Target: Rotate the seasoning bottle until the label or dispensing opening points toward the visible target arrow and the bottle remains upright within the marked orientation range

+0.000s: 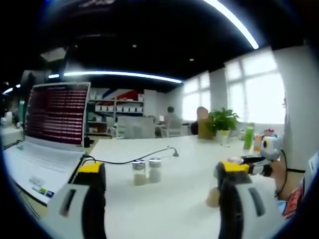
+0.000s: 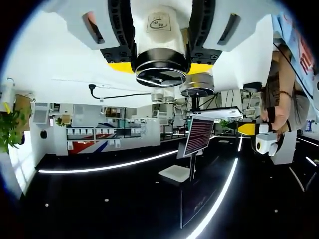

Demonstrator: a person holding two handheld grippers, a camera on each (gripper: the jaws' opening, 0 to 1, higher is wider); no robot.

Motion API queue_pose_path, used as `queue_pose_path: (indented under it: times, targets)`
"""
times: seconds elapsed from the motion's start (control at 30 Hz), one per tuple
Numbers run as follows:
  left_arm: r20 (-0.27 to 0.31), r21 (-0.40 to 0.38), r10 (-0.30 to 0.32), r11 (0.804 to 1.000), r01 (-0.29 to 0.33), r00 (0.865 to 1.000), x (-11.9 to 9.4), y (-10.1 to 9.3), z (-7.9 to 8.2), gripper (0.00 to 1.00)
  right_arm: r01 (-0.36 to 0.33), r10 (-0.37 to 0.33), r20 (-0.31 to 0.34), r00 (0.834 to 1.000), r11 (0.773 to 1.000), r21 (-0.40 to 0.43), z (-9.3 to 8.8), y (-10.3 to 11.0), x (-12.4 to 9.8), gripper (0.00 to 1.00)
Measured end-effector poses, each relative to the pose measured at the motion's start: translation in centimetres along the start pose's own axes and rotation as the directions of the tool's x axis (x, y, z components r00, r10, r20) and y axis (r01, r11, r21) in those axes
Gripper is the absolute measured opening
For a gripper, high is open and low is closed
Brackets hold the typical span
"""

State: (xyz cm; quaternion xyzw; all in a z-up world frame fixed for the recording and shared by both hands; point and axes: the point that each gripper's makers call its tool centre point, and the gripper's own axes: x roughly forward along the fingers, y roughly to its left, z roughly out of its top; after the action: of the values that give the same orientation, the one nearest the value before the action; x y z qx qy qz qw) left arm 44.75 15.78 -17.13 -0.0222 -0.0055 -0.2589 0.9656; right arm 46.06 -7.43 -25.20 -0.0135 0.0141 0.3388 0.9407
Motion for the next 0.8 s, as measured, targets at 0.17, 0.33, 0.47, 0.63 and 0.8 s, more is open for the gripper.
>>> queue_pose_path:
  times: [0.17,0.33,0.47,0.63,0.8]
  targets:
    - [-0.002,0.001,-0.002,1.0,0.002,1.0,-0.05,-0.11,-0.04,0.99,0.042,-0.042,-0.001,0.999,0.999,0.008,-0.09,-0.1,-0.01,0.38]
    - [-0.005,0.0,0.003,1.0,-0.003,1.0,-0.03,0.0,-0.09,0.99,0.075,-0.075,-0.001,0.997,0.997,0.007,-0.12,-0.13,-0.09,0.38]
    - [-0.01,0.001,0.002,1.0,-0.002,1.0,0.04,-0.11,-0.21,0.99,0.095,-0.095,-0.006,0.995,0.995,0.011,-0.12,-0.26,-0.09,0.38]
    - [-0.012,-0.001,-0.002,1.0,0.002,1.0,0.05,-0.11,-0.19,0.99,0.113,-0.112,-0.006,0.994,0.994,0.012,-0.15,-0.36,-0.16,0.39]
    - [-0.013,-0.004,-0.001,1.0,0.001,1.0,0.06,-0.02,-0.21,0.99,0.114,-0.114,-0.001,0.993,0.993,0.017,-0.16,-0.44,-0.15,0.39]
